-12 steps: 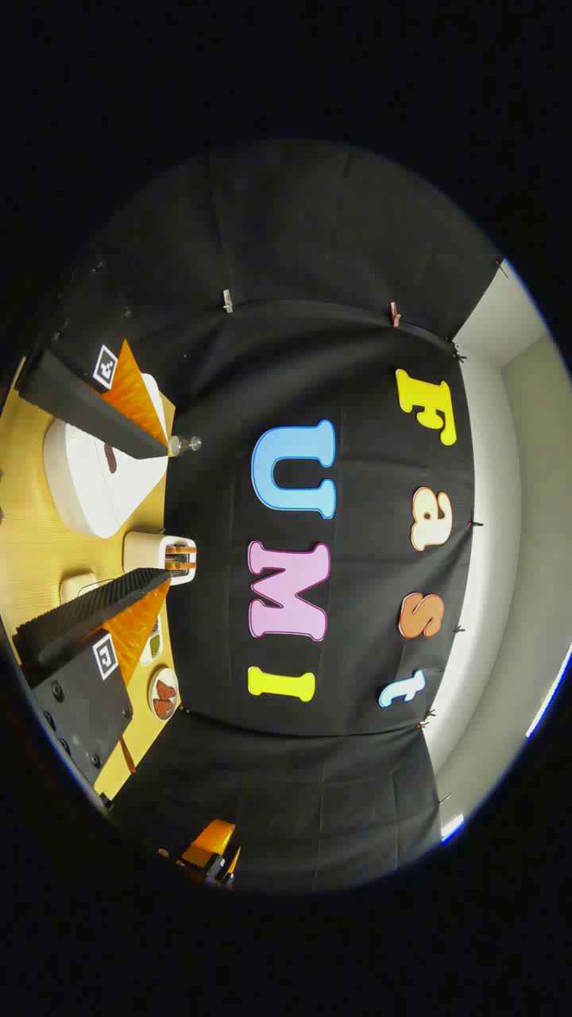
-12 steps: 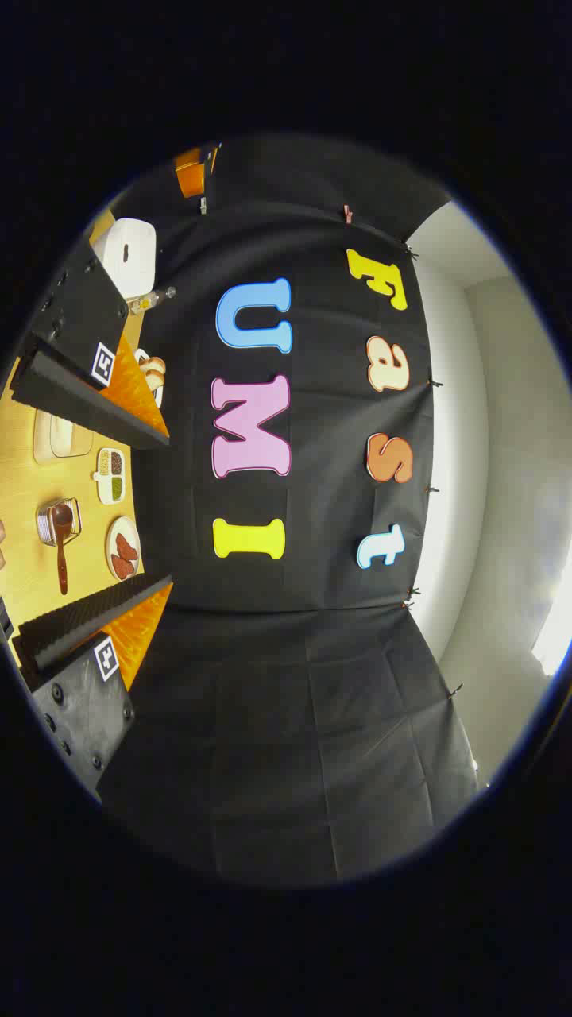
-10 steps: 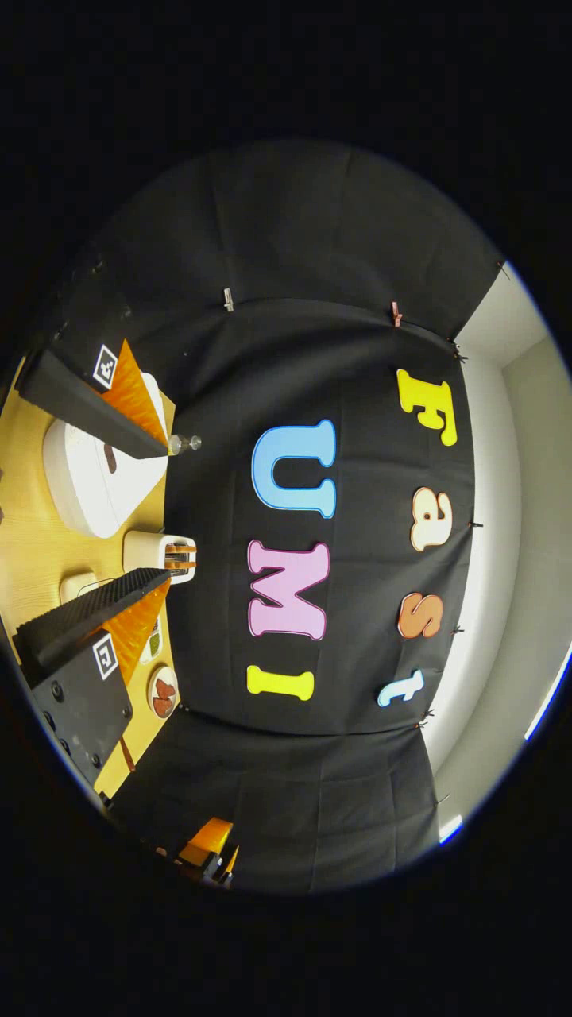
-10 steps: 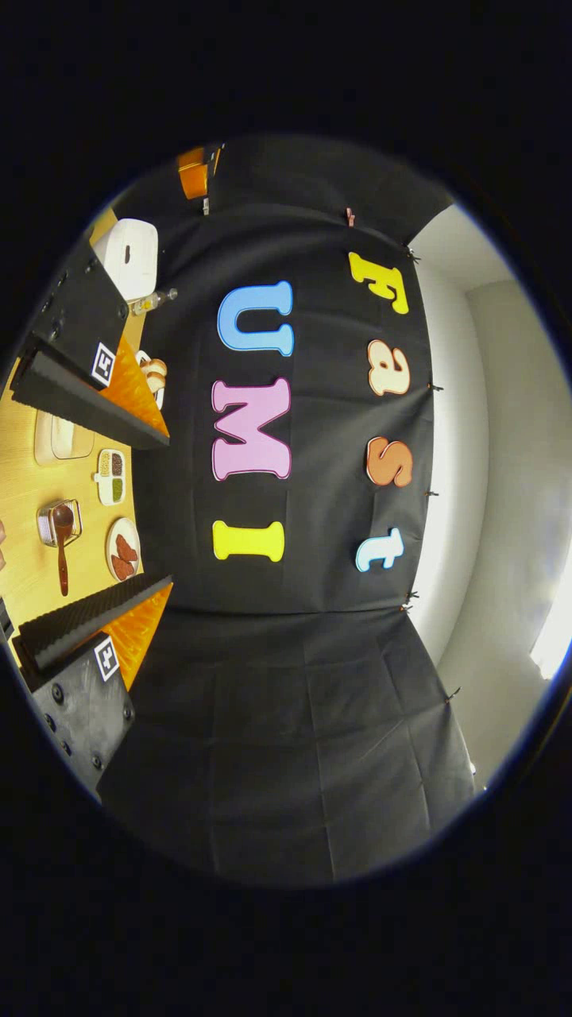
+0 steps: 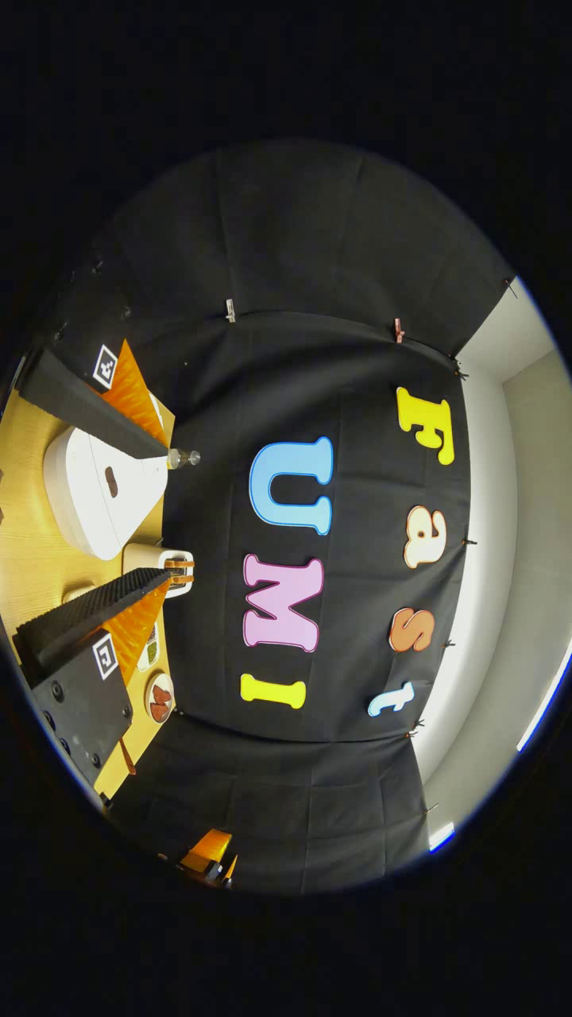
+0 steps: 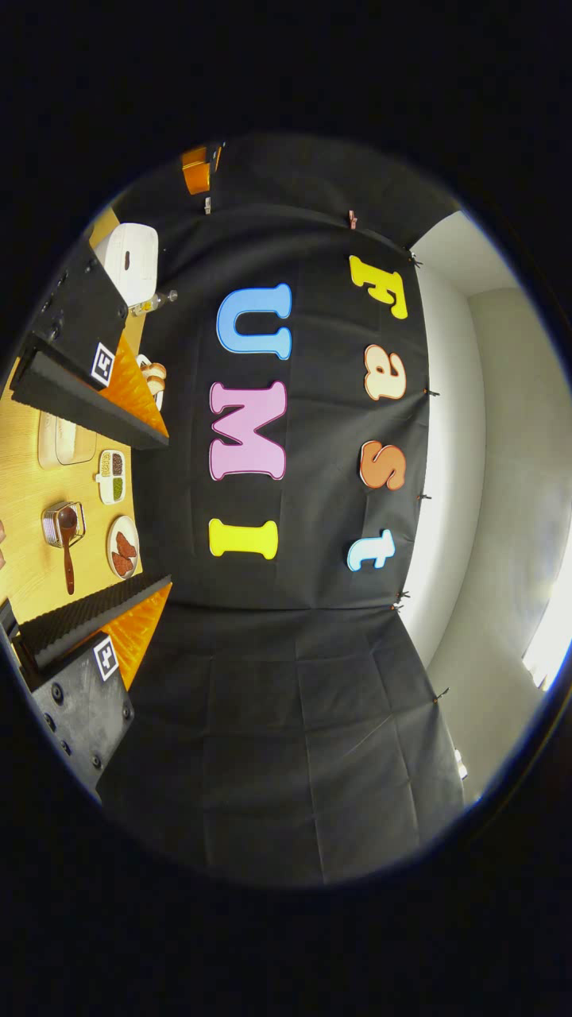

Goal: Close the left gripper, press the button to open the rice cooker; take a wooden spoon from the chopstick holder with the right hand, scoop a spoonful of rice and pour it into the rice cooker, then put the wooden spoon back into the chopstick holder.

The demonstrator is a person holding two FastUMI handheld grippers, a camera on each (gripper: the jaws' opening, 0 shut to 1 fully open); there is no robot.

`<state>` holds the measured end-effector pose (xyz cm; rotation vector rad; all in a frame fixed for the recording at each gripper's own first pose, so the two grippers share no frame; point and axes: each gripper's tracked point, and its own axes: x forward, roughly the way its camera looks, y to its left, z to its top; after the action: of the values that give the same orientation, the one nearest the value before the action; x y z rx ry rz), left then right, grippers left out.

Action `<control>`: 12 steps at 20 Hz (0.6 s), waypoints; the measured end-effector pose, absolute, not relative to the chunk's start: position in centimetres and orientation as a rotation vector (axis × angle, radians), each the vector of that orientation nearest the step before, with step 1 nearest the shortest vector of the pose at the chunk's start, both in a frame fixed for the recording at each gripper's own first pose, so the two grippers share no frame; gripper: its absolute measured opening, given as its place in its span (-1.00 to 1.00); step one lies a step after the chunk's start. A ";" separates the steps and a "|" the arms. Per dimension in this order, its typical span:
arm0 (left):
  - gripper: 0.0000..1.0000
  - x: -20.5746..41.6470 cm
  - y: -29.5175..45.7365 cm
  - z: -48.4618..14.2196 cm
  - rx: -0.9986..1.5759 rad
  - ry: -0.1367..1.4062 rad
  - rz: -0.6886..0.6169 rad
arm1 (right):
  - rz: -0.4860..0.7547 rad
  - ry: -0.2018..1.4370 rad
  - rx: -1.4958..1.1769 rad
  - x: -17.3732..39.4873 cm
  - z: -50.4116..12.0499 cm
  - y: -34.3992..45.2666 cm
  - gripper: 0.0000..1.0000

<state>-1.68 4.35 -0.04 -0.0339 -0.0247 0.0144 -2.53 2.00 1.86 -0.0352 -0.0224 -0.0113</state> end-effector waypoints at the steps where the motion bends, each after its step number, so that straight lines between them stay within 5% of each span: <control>1: 0.92 -1.7 4.4 0.2 -0.032 -0.034 0.018 | -0.006 -0.026 -0.034 -2.2 1.9 2.1 0.94; 12: 0.92 1.6 4.6 -1.2 -0.102 0.009 0.081 | 0.085 0.006 -0.024 2.9 -0.4 2.4 0.96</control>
<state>1.55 4.63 -1.18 -0.1023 0.0086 0.0810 2.87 2.42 -0.40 -0.0237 0.0062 0.0847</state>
